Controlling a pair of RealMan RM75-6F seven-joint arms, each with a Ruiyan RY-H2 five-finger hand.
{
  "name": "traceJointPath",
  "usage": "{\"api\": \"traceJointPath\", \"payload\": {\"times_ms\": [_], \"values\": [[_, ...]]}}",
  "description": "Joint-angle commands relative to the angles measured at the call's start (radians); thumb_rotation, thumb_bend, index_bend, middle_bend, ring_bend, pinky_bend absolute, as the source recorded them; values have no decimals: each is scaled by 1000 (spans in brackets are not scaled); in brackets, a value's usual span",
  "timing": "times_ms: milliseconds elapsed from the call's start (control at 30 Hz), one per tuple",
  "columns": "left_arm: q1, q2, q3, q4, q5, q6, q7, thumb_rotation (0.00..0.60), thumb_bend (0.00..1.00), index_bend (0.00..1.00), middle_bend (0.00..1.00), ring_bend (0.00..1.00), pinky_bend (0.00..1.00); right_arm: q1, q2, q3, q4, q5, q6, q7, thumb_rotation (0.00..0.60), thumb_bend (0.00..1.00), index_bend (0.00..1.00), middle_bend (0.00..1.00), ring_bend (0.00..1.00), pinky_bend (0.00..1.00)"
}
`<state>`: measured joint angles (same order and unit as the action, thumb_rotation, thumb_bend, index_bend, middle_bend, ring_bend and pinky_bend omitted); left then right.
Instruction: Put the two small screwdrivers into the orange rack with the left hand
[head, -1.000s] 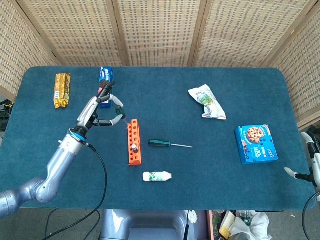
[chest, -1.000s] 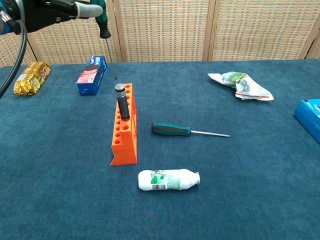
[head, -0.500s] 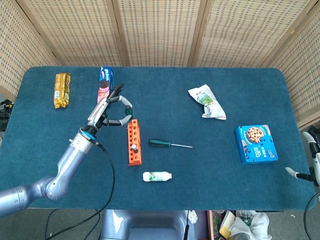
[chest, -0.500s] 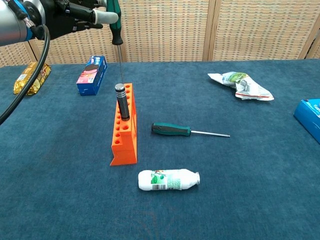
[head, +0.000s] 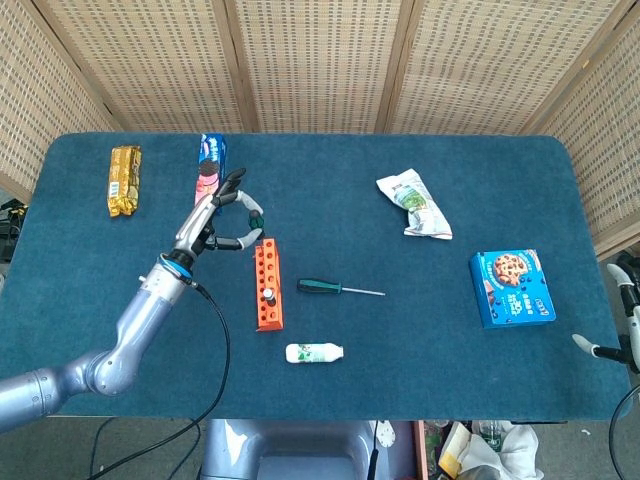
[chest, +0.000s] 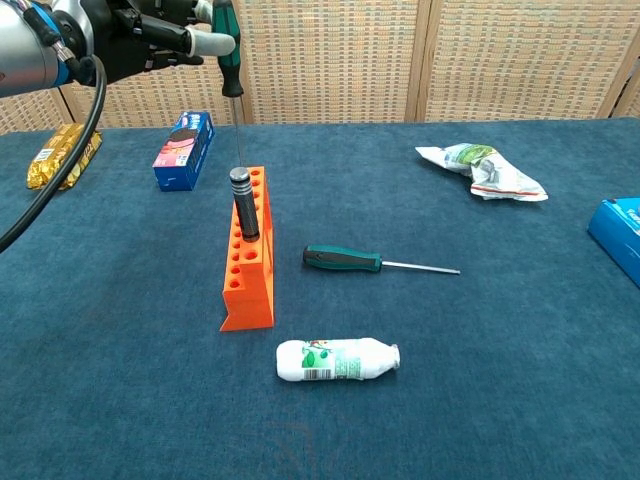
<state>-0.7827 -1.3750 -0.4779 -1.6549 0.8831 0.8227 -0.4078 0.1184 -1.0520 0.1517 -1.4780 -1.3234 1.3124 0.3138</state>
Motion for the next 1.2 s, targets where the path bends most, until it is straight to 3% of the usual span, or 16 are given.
{"api": "traceJointPath", "payload": {"times_ms": [33, 1200], "values": [[-3, -1, 1, 2, -3, -3, 1, 600, 522, 707, 0, 0, 0, 0, 0, 0, 0, 0, 0, 0, 600, 0, 0, 0, 0, 0], [-38, -39, 2, 68, -21, -48, -21, 600, 522, 708, 0, 0, 0, 0, 1, 4, 6, 8, -6, 9, 600, 0, 0, 0, 0, 0]]}}
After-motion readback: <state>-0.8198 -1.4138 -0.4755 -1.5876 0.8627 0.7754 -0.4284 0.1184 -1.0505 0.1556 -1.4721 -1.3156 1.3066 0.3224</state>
